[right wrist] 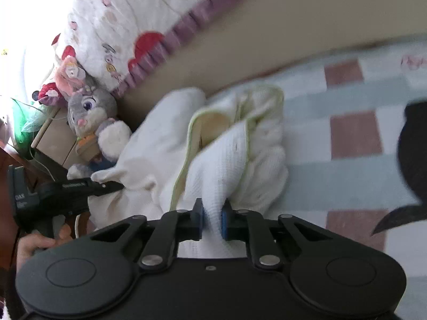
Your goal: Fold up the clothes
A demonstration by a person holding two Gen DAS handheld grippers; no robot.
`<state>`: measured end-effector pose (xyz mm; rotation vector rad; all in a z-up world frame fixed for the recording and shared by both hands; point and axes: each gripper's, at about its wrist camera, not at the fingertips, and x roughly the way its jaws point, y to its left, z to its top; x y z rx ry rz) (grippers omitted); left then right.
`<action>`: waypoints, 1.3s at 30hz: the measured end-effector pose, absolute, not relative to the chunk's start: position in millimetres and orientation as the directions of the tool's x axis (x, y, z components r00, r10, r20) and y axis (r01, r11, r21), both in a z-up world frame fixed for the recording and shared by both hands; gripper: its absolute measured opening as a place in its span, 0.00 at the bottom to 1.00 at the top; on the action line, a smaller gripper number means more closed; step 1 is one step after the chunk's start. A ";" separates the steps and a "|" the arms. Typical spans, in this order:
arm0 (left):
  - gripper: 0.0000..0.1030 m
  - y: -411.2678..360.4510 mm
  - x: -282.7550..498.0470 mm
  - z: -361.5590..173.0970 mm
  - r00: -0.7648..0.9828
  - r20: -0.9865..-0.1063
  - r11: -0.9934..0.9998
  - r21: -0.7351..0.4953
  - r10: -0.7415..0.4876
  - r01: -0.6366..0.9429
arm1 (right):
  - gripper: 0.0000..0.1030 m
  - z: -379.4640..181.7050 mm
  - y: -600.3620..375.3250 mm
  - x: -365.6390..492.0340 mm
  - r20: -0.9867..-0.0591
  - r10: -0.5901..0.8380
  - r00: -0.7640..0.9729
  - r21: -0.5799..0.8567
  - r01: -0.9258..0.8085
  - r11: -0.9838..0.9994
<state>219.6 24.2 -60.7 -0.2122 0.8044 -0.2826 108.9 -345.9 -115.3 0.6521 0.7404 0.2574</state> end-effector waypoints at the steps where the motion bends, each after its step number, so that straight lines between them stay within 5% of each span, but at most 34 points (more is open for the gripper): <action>1: 0.07 19.2 214.7 -52.5 0.673 -0.652 0.935 -0.283 -0.350 0.213 | 0.12 -104.1 -346.9 105.1 -0.539 0.417 0.731 0.617 0.007 0.787; 9: 0.06 2.4 168.3 13.3 0.712 -0.438 0.833 -0.355 -0.550 0.425 | 0.11 -33.8 -377.3 78.2 -0.551 0.078 0.831 0.341 0.139 0.930; 15: 0.06 -19.4 187.3 36.0 0.700 -0.441 0.826 -0.362 -0.561 0.433 | 0.11 23.1 -432.3 44.9 -0.447 -0.025 0.894 0.373 0.212 0.903; 20: 0.06 -37.5 203.1 55.0 0.691 -0.444 0.819 -0.367 -0.570 0.440 | 0.11 72.4 -465.4 10.2 -0.274 -0.033 0.961 0.426 0.152 0.892; 23: 0.09 -48.4 212.6 66.3 0.685 -0.446 0.816 -0.370 -0.576 0.444 | 0.19 53.6 -479.3 24.1 -0.358 -0.013 0.934 0.447 0.184 0.876; 26: 0.11 -53.5 224.6 54.8 0.676 -0.481 0.828 -0.366 -0.558 0.424 | 0.46 -6.0 -485.2 63.3 -0.542 -0.066 0.838 0.355 0.300 0.885; 29: 0.09 -52.4 239.2 19.0 0.660 -0.548 0.857 -0.351 -0.515 0.377 | 0.47 -68.0 -480.4 85.5 -0.700 -0.145 0.699 0.187 0.376 0.908; 39: 0.10 -44.4 277.8 -70.0 0.570 -0.699 0.902 -0.343 -0.432 0.263 | 0.52 -108.3 -412.8 36.2 -0.625 0.401 0.670 0.476 -0.080 0.876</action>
